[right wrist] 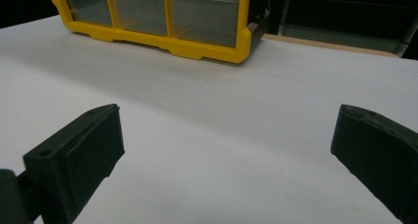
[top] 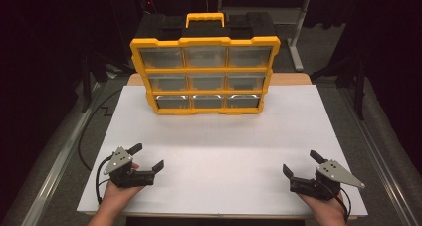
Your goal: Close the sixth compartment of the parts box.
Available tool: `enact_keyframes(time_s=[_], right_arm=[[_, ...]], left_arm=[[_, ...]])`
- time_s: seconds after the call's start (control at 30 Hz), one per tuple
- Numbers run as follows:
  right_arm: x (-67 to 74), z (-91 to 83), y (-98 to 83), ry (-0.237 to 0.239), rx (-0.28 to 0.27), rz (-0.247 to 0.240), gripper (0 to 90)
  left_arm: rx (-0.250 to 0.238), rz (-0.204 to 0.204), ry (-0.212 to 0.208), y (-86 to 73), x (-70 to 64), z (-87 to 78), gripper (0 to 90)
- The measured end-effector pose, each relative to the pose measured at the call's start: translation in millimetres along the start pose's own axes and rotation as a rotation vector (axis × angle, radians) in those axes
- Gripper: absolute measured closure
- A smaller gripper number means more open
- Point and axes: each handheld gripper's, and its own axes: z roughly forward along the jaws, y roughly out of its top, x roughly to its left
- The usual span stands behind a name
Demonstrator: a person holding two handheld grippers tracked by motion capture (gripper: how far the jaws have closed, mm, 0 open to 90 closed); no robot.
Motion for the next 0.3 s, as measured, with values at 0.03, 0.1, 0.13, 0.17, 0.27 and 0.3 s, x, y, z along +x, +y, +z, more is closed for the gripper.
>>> enact_keyframes(time_s=[0.03,0.1,0.13,0.17,0.27,0.3], right_arm=[[-1.0,1.0,-0.6,-0.002,0.003,0.005,0.2],[-2.6,1.6,-0.9,-0.005,0.005,0.009,0.2],[-3.2,1.0,-0.8,-0.006,0.001,0.013,0.2],[-3.4,0.4,-0.6,-0.008,-0.001,0.014,0.2],[-3.7,-1.1,0.2,-0.011,-0.007,0.010,0.2],[-3.7,-1.5,0.6,-0.012,-0.009,0.011,0.2]], left_arm=[[0.004,0.003,0.000,0.0,0.1,-0.1,0.3],[0.006,0.003,0.002,0.0,-0.2,-0.3,0.3],[0.006,0.001,0.002,-0.1,-0.3,-0.4,0.3],[0.005,-0.001,0.004,-0.1,-0.5,-0.5,0.3],[0.001,-0.005,0.004,-0.1,-2.1,-1.0,0.3],[0.002,-0.002,0.003,-0.1,-2.4,-1.4,0.3]])
